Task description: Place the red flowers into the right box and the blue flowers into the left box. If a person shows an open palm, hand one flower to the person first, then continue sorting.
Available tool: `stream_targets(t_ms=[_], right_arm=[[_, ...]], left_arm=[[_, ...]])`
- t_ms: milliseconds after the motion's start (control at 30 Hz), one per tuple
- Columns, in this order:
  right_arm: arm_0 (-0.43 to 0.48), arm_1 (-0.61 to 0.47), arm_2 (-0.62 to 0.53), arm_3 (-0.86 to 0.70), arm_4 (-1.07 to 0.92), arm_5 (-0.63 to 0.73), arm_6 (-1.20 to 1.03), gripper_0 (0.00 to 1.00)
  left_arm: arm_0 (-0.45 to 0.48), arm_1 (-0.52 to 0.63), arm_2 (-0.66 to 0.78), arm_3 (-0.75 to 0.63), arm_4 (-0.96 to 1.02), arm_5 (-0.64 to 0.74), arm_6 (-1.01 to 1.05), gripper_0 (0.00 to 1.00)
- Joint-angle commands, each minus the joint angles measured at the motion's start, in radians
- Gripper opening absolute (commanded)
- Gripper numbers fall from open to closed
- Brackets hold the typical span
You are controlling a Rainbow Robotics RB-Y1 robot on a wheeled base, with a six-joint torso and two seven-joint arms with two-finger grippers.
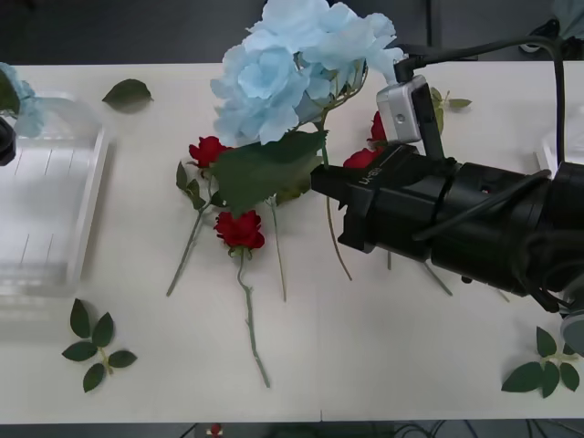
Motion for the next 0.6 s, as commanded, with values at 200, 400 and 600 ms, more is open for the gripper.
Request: stream_targets(t_ms=[200,400,600], right_arm=[[-0.06,0.034,0.105,0.072,0.106,-0.125,-0.013,0.0],[-0.076,0.054,0.112,0.096,0.1,-0.125,-0.016,0.0],[-0.076,0.054,0.112,0.096,0.1,-0.125,-0.016,0.0]], left_arm=[[-0.015,0.036,-0.092,0.181,-0.092,-0.169,-0.006,0.0],[-0.015,0.036,-0.143,0.243,-0.112,-0.243,-0.001,0.0],[-0.015,0.036,-0.164,0.238,-0.107,-0.238,-0.012,0.39]])
